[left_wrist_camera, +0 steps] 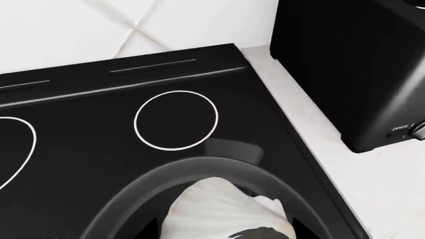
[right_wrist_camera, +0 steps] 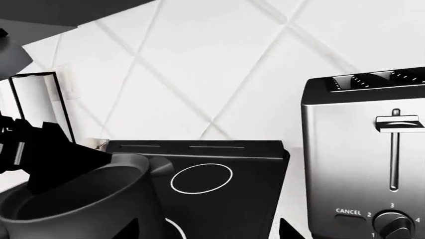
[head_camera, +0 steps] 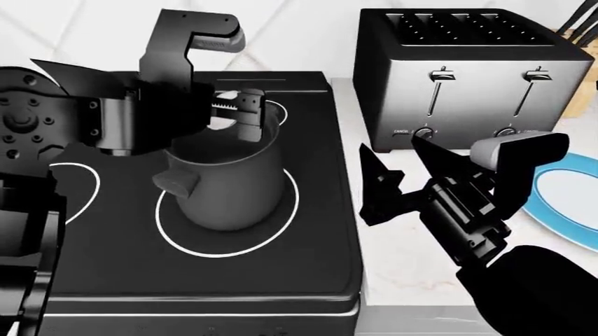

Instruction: Frozen meat rests on a plate on the counter. Retrieve the meat and place it in a pot on a burner. Then turn the burner on.

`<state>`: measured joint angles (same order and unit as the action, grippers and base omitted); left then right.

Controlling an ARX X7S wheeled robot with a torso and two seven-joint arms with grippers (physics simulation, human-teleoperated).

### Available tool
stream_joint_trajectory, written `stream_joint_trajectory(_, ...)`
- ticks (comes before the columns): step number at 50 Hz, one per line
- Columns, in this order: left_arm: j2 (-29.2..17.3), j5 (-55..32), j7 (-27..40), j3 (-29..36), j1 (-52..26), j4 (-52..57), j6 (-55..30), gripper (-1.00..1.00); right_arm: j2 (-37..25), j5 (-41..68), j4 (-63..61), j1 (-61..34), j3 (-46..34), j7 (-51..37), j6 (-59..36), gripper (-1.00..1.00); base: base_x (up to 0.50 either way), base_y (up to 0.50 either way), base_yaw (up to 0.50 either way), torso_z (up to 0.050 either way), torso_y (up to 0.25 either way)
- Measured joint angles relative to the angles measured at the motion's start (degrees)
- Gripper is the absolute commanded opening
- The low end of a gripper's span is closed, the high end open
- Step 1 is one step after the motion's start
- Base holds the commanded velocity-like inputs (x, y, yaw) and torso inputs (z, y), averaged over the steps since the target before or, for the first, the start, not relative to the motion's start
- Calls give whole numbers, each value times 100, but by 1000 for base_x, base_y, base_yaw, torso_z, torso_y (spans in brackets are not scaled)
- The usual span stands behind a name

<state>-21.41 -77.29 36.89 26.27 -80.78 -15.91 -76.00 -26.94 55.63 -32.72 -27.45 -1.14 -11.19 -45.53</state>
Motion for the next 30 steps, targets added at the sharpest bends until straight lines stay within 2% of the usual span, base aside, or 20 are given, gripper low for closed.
stream_joint_trajectory(14, -21, -50, 64, 10, 13, -26, 31, -100, -4, 19, 4, -13, -8, -6, 39, 100, 0, 0, 0, 0, 0)
stream_joint_trajectory(15, -23, -52, 73, 8, 13, -32, 37, 100, -4, 21, 5, -13, -8, -6, 42, 100, 0, 0, 0, 0, 0)
stream_joint_trajectory(30, -45, -127, 253, -46, -82, -103, 124, 100, -12, 51, -2, -15, -10, -14, 81, 100, 0, 0, 0, 0, 0)
